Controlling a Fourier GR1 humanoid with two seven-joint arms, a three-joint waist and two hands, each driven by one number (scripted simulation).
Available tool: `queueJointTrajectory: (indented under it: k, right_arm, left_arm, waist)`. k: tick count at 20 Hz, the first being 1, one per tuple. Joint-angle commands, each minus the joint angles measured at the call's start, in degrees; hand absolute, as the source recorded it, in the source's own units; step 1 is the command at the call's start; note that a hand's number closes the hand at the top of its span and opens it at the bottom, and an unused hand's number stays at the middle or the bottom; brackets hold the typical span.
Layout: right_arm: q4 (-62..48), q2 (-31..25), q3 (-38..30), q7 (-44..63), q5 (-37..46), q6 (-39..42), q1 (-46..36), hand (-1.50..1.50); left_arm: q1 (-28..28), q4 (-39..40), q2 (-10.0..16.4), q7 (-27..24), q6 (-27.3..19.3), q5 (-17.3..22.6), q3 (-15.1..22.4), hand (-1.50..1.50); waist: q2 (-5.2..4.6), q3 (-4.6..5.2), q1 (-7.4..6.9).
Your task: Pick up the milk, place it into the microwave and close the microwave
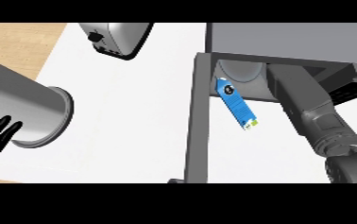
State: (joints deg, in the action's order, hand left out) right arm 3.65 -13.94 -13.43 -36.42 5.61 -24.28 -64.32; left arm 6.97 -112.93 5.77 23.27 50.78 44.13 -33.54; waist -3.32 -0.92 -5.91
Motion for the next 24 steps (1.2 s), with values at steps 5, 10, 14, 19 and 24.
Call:
queueJointTrajectory:
  k: [5, 10, 14, 19, 24]
  right_arm:
    - [2.43, 1.06, -2.48, -4.04, -3.19, 17.21, 3.37, -1.5]
    - [4.12, 2.27, -4.53, -10.23, -5.9, 25.51, 10.07, -1.5]
    - [5.23, 11.72, -4.65, -10.64, -7.19, 23.94, 11.86, -1.5]
    - [9.65, 13.09, -2.65, -12.26, -7.21, 28.25, 19.91, -1.5]
    - [13.53, 13.72, 1.09, -12.73, -4.79, 26.59, 29.22, -1.5]
  left_arm:
    - [4.73, 1.3, -5.0, -1.51, 9.2, -3.54, 5.81, -1.5]
    - [3.01, 4.31, -3.49, -0.64, 11.42, -5.91, 9.59, -1.5]
    - [1.88, 4.92, -5.2, -2.52, 12.98, -11.86, 10.72, -1.5]
    - [1.85, 3.06, -5.74, -7.1, 8.63, -19.26, 15.94, -1.5]
    - [-0.43, 8.22, -5.76, -13.92, 8.58, -26.27, 17.37, 1.5]
  waist:
    - [2.32, 0.84, 3.13]
    - [2.74, 0.87, 4.95]
    - [3.45, 0.97, 5.98]
    - [4.13, 1.03, 7.56]
    - [4.47, 1.18, 8.99]
